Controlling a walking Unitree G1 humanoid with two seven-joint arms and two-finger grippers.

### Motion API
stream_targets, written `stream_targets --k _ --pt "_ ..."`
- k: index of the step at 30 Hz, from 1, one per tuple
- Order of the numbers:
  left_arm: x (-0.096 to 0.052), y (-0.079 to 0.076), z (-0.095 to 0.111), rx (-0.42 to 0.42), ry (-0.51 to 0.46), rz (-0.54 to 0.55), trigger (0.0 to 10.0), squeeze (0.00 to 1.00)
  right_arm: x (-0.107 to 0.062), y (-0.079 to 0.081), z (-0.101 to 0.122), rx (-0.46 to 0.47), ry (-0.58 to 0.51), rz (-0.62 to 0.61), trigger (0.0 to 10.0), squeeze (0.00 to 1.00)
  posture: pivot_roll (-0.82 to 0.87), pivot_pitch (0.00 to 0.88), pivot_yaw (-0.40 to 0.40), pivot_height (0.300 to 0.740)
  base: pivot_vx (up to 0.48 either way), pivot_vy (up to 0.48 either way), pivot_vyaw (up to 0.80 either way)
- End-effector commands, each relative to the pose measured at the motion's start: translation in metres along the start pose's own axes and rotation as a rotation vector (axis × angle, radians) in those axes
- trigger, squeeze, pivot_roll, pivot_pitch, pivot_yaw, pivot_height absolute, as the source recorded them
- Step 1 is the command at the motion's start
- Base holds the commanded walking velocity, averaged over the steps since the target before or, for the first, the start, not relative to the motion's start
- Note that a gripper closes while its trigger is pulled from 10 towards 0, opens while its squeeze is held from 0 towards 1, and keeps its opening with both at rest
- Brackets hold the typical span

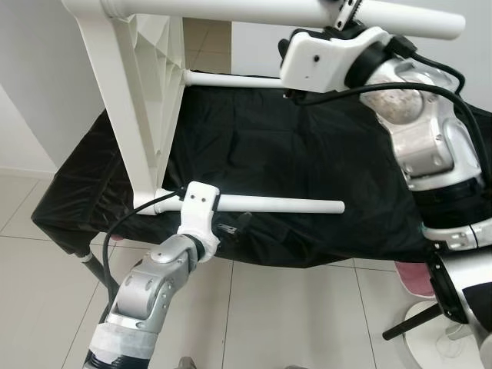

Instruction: Building children table

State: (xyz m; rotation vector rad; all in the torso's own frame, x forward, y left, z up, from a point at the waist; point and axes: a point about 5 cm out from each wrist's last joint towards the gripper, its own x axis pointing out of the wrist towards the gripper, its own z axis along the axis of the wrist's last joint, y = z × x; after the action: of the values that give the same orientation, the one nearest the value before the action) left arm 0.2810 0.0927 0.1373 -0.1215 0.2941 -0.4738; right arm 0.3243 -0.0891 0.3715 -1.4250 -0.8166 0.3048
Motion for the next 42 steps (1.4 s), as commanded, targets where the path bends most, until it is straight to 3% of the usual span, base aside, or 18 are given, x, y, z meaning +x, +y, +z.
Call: stream_targets --k 1,2,3,4,5,9,11,16,20,22,28,32,42 --pt "-0.001 0.004 0.003 -0.008 0.014 0.049 10.0 0.0 0.004 -0.006 0.004 -0.039 -0.019 -0.018 10.0 0.0 -0.06 0.012 -0.007 0.74 0.0 0.0 0.0" --pt "-0.001 0.005 0.004 -0.012 0.018 0.058 10.0 0.0 0.004 -0.007 0.005 -0.042 -0.02 -0.02 10.0 0.0 -0.06 0.013 -0.007 0.74 0.0 0.0 0.0" --pt "-0.002 0.005 0.006 -0.017 0.022 0.064 10.0 0.0 0.005 -0.008 0.006 -0.058 -0.023 -0.021 3.5 0.0 -0.06 0.017 -0.009 0.74 0.0 0.0 0.0" --pt "-0.002 0.005 0.006 -0.017 0.022 0.064 10.0 0.0 0.005 -0.008 0.006 -0.058 -0.023 -0.021 3.5 0.0 -0.06 0.017 -0.009 0.74 0.0 0.0 0.0" --pt "-0.004 0.004 0.007 -0.029 0.037 0.08 10.0 0.0 0.006 -0.009 0.007 -0.08 -0.023 -0.02 0.5 0.0 -0.06 0.021 -0.01 0.74 0.0 0.0 0.0" --pt "-0.006 0.005 0.006 -0.04 0.054 0.103 10.0 0.0 0.005 -0.009 0.007 -0.087 -0.021 -0.019 0.5 0.0 -0.06 0.021 -0.01 0.74 0.0 0.0 0.0" --pt "-0.007 0.006 0.006 -0.068 0.061 0.133 10.0 0.0 0.005 -0.009 0.006 -0.081 -0.012 -0.019 0.0 0.0 -0.06 0.026 -0.011 0.74 0.0 0.0 0.0" --pt "-0.01 0.01 0.008 -0.249 0.082 0.28 10.0 0.0 0.0 -0.007 0.002 -0.002 0.036 -0.022 0.0 0.0 -0.06 0.034 -0.017 0.74 0.0 0.0 0.0" --pt "-0.011 0.011 0.01 -0.295 0.074 0.303 10.0 0.0 -0.002 -0.007 0.001 0.029 0.049 -0.034 0.0 0.0 -0.06 0.036 -0.018 0.74 0.0 0.0 0.0" --pt "-0.011 0.017 0.017 -0.361 0.06 0.361 10.0 0.0 -0.005 -0.011 -0.003 0.134 0.097 -0.093 0.0 0.0 -0.06 0.037 -0.02 0.74 0.0 0.0 0.0" --pt "-0.009 0.021 0.023 -0.381 0.051 0.393 10.0 0.0 -0.01 -0.014 -0.005 0.21 0.142 -0.141 0.0 0.0 -0.07 0.038 -0.014 0.74 0.0 0.0 0.0" --pt "-0.002 0.008 0.024 -0.402 0.089 0.363 10.0 0.0 -0.016 -0.021 -0.009 0.264 0.195 -0.19 0.0 0.0 -0.09 0.038 -0.007 0.74 0.0 0.0 0.0" --pt "0.007 -0.005 0.026 -0.419 0.131 0.34 10.0 0.0 -0.026 -0.035 -0.015 0.335 0.27 -0.267 0.0 0.0 -0.11 0.035 -0.001 0.74 0.0 0.0 0.0"
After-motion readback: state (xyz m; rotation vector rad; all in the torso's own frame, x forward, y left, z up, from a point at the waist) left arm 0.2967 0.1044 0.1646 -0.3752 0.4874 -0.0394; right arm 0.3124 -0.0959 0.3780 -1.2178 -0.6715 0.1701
